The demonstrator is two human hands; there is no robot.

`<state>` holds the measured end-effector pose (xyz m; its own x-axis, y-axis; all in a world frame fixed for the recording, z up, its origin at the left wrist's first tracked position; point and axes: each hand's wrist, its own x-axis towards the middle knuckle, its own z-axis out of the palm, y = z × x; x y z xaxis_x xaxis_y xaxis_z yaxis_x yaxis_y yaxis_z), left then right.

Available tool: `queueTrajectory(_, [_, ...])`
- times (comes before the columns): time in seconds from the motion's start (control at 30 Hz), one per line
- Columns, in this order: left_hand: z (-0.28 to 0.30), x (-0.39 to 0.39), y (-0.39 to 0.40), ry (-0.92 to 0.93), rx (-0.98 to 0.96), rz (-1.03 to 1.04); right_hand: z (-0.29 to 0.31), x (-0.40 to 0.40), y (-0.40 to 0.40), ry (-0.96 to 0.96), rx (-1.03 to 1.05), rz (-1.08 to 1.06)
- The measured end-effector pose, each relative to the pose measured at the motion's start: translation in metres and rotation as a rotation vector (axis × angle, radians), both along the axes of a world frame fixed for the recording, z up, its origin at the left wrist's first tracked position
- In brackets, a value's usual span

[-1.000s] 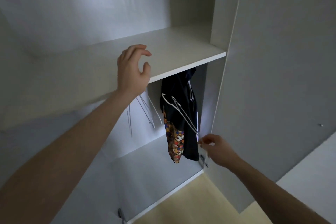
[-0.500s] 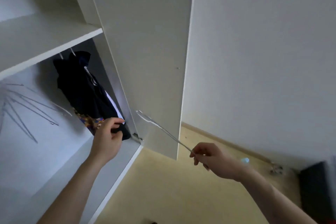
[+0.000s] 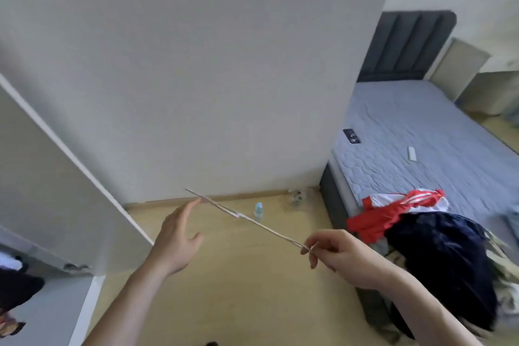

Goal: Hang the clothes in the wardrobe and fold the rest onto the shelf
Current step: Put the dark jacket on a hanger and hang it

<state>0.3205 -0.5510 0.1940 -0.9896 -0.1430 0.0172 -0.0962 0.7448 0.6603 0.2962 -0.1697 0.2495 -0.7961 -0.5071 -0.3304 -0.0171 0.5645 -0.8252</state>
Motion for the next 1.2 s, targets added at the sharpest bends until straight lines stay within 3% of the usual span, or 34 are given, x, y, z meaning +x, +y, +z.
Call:
queueTrajectory(0.13, [-0.003, -0.046, 0.081, 0.015, 0.047, -0.064, -0.007, 0.016, 0.088, 0.006, -0.033, -0.189])
queueTrajectory(0.43, [-0.013, -0.151, 0.259, -0.051, 0.042, -0.448, -0.021, 0.039, 0.236, -0.045, -0.086, -0.551])
queueTrajectory(0.8, [-0.07, -0.274, 0.461, -0.236, 0.443, -0.452, -0.049, -0.018, 0.39, -0.2, -0.113, -0.806])
queueTrajectory(1.0, [-0.091, -0.343, 0.561, -0.319, 0.307, -0.568, -0.063, -0.074, 0.463, -0.332, -0.064, -0.892])
queueTrajectory(1.2, [-0.11, -0.375, 0.656, -0.38, 0.125, -0.73, -0.065, -0.097, 0.522, -0.347, 0.207, -0.982])
